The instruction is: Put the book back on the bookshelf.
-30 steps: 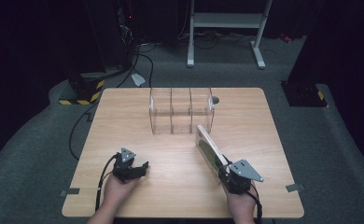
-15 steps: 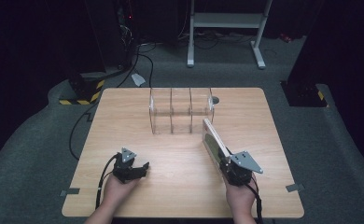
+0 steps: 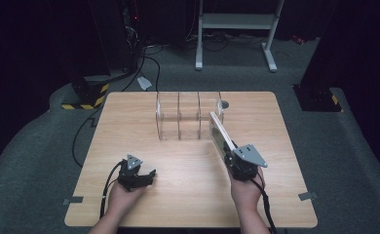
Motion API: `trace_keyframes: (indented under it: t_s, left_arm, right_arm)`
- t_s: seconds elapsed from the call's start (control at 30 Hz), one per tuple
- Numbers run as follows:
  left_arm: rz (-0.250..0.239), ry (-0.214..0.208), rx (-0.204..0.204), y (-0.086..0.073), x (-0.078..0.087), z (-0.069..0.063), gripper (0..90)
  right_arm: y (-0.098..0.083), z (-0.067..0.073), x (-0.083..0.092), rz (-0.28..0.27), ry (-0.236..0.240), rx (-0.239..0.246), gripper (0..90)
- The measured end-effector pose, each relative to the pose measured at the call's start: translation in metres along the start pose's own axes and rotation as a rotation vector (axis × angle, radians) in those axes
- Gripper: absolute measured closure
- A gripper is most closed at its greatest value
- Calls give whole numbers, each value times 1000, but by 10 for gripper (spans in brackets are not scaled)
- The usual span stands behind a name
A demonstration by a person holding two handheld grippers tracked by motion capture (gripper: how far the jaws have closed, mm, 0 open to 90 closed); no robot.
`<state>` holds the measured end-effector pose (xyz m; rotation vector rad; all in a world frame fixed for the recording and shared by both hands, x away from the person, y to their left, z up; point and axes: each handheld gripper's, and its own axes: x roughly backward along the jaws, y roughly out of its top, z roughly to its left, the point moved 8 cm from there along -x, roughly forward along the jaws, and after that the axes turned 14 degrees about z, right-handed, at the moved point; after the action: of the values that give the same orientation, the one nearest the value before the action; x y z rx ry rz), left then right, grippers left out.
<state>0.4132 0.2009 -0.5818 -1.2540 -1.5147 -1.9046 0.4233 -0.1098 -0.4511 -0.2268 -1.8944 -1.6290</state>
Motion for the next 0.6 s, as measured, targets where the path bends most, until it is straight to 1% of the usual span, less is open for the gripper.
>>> trace_keyframes:
  t_s: [0.1,0.17,0.2,0.4,0.5,0.6]
  left_arm:
    - [0,1,0,0,0,0,208]
    - [0,0,0,0,0,0,209]
    - [0,0,0,0,0,0,209]
    - [1,-3,2,0,0,0,210]
    - [1,-3,2,0,0,0,210]
    - [0,-3,2,0,0,0,211]
  right_arm:
    - [8,-1,-13,3,2,-13,754]
    - [16,-2,-27,4,-7,-14,754]
    - [16,-2,-27,4,-7,-14,754]
    - [28,-1,-51,13,-45,-7,754]
    - [34,-1,-58,10,-45,-9,754]
    - [40,-1,-64,11,-63,2,754]
